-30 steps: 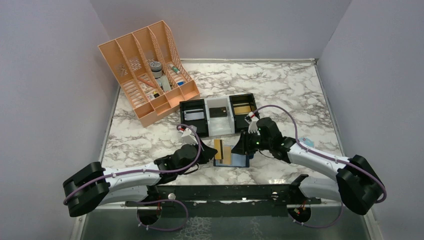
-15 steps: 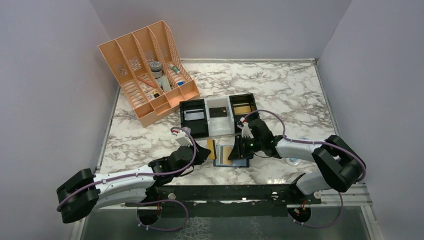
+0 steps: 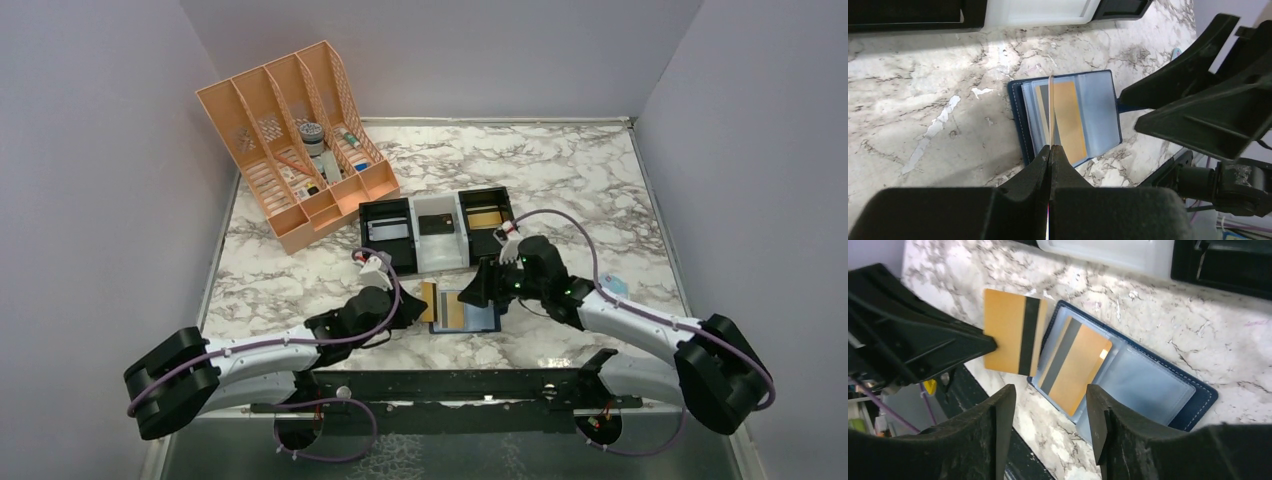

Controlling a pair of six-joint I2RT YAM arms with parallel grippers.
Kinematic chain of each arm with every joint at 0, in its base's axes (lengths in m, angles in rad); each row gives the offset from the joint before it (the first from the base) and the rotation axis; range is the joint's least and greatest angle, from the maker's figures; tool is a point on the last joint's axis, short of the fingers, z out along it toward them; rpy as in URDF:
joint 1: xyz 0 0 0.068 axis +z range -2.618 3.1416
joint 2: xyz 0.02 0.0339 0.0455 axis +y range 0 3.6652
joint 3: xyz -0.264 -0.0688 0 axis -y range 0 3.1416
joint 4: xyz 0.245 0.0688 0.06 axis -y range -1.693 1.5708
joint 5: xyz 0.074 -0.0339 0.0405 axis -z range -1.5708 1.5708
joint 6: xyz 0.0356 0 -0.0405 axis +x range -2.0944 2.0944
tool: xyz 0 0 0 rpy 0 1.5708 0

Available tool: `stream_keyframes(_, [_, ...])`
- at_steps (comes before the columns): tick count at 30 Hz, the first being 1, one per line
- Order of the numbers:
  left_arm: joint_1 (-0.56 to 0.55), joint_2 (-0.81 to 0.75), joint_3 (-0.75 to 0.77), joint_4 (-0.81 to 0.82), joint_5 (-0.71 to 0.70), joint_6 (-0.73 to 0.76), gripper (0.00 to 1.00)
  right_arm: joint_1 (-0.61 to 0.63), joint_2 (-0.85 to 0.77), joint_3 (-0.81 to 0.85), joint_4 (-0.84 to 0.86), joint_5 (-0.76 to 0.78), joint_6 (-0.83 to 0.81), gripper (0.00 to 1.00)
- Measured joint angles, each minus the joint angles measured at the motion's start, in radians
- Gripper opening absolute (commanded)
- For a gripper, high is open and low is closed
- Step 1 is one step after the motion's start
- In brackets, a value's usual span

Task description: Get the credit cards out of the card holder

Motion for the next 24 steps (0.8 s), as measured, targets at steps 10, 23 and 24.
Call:
stream_keyframes(10, [0.18,0.011,0.0,0.124,0.264,0.019,0.0,-0.178,-0.126,-0.081,0.134,-0.139,0.061,0.71])
stream_keyframes(23, [0.246,-0.064,-0.015,0.235,0.512,-0.013,0.0,-0.219,-0.045,-0.23,0.612,-0.417,0.29,0.71])
stream_keyframes(24, [0.246,-0.064,-0.015,0.237,0.522,-0.022,0.0,-0.219,-0.04,-0.228,0.629,-0.425,0.3,0.71])
